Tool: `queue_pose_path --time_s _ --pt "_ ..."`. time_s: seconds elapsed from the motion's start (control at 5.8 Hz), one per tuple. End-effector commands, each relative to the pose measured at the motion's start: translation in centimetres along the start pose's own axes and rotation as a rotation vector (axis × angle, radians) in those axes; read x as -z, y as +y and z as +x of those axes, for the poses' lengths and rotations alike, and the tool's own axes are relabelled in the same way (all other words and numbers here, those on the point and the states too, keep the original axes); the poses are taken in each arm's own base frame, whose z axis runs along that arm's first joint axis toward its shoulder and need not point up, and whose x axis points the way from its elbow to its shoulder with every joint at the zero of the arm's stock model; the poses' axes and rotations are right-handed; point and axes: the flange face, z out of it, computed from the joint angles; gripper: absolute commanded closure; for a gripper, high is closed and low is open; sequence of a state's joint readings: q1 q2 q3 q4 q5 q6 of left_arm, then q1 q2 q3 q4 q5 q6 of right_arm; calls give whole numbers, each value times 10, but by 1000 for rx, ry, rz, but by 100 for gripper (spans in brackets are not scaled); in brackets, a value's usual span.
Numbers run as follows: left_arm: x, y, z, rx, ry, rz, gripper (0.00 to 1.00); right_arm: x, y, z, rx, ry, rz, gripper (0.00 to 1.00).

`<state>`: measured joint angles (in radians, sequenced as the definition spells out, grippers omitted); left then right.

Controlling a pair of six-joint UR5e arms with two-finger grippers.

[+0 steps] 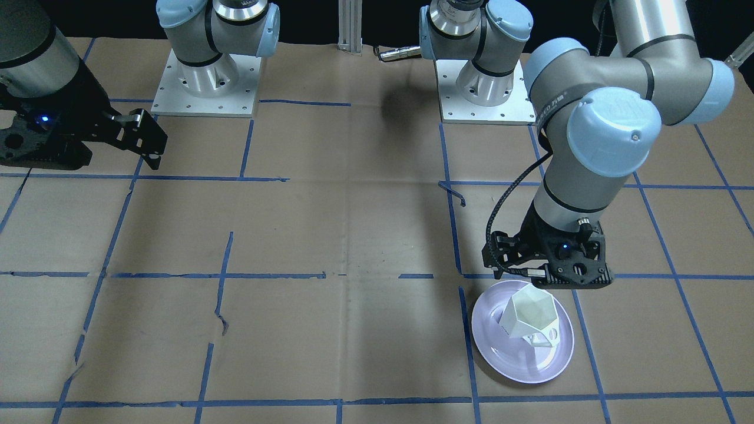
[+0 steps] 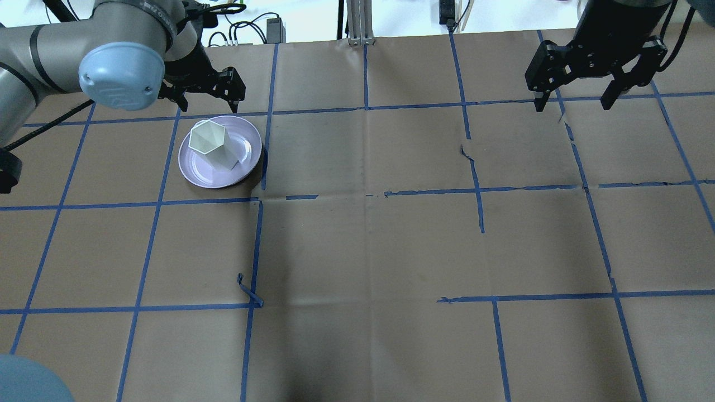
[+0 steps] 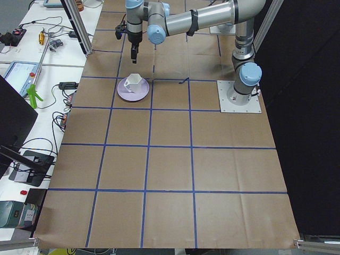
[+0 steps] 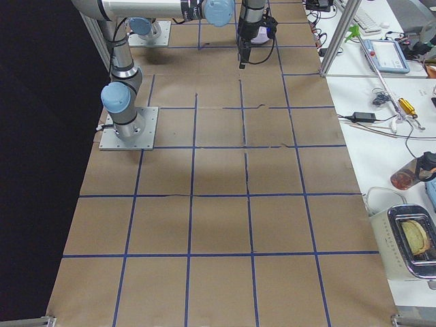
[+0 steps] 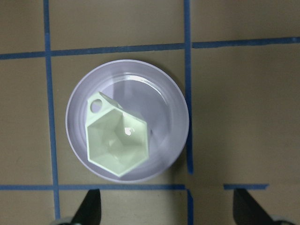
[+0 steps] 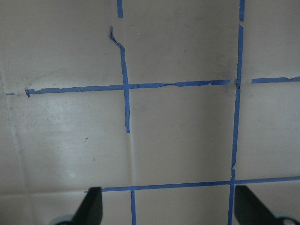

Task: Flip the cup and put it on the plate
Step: 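Raise the left gripper away from the cup on the plate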

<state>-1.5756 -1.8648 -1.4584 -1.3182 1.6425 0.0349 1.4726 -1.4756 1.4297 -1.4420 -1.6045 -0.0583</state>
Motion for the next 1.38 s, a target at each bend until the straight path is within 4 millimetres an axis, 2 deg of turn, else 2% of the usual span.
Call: queue_pose_path --time_s 0.0,0.17,0.52,0.69,1.21 --pt "65 22 36 -17 80 -84 1 0 0 0 0 0 0 0" --pt "84 44 34 -19 77 -98 1 0 0 0 0 0 0 0" --pt "79 69 21 -15 63 -140 1 0 0 0 0 0 0 0" --pt "85 70 12 -2 50 -126 1 0 0 0 0 0 0 0" --pt "85 70 12 -1 56 -124 1 0 0 0 0 0 0 0"
